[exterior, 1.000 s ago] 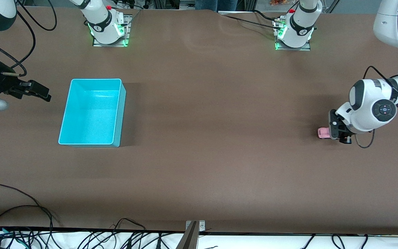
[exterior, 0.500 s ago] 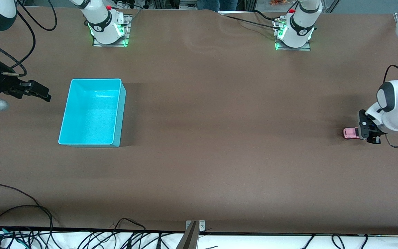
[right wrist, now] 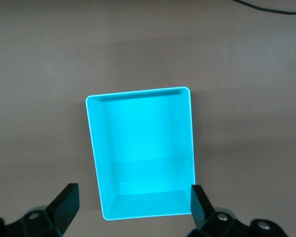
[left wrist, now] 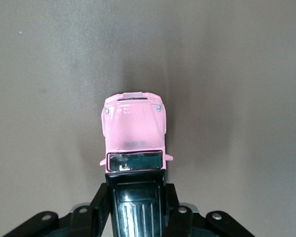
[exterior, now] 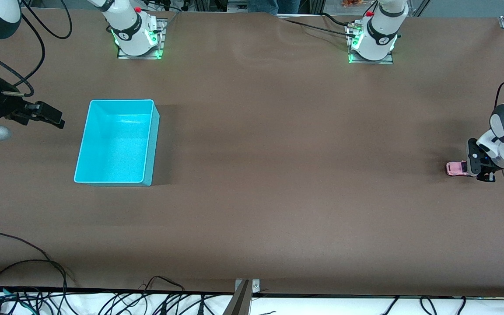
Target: Wind and store pink jeep toy
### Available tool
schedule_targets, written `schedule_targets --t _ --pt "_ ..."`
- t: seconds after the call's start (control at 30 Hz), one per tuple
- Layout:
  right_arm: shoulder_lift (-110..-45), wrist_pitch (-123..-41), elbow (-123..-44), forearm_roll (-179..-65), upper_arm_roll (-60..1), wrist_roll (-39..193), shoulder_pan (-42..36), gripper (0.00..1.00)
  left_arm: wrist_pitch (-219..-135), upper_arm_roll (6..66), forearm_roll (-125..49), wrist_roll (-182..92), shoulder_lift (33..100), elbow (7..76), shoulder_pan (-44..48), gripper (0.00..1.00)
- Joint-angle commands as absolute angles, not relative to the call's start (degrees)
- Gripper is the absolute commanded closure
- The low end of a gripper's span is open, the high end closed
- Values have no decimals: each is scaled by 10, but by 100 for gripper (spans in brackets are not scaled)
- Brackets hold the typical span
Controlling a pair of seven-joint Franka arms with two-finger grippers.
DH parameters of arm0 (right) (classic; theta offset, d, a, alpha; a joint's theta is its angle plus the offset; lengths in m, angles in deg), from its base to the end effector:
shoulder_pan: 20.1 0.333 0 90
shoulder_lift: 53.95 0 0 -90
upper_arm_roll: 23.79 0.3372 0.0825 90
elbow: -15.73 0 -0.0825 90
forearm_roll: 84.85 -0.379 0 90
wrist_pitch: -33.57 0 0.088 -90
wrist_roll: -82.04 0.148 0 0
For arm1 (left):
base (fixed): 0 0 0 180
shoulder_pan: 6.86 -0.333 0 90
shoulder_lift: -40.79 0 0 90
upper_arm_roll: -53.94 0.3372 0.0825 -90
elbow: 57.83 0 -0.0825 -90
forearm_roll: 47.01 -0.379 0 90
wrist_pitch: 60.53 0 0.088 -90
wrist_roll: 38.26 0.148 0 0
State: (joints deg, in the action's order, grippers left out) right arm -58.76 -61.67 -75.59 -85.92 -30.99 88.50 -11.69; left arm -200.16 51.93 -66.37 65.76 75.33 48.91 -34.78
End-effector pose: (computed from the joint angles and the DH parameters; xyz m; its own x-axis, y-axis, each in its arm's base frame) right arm 0.5814 0.0175 0.5547 0.9956 -0.0929 -0.0157 -0.0930 -0.9956 -0.0063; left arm 0.5762 0.2914 0.1705 -0.0553 -0.9838 -0.1708 -0.9947 0.0395 0.0946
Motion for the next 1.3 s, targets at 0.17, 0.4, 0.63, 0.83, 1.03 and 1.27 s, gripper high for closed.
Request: schedule_targets --t 0.17,0.4,0.63,0.83,1.03,1.27 --pt "-588 -606 -747 -857 -310 880 -118 0 -1957 508 -671 662 759 444 -357 0" --pt "-588 -606 -747 -857 -310 880 -118 0 -1891 499 -651 662 737 418 -357 0" --pt "-588 -606 -747 -857 -310 881 -118 0 -1780 483 -604 654 717 367 -356 0" --pt "-588 -606 -747 -857 -310 881 -118 0 -1706 460 -579 601 717 310 -356 0" --pt "-588 -606 -747 -857 -310 881 -118 0 -1647 425 -578 512 711 271 -356 0" --pt "-588 -606 -747 -857 -310 881 -118 0 -1614 397 -558 408 686 265 -356 0"
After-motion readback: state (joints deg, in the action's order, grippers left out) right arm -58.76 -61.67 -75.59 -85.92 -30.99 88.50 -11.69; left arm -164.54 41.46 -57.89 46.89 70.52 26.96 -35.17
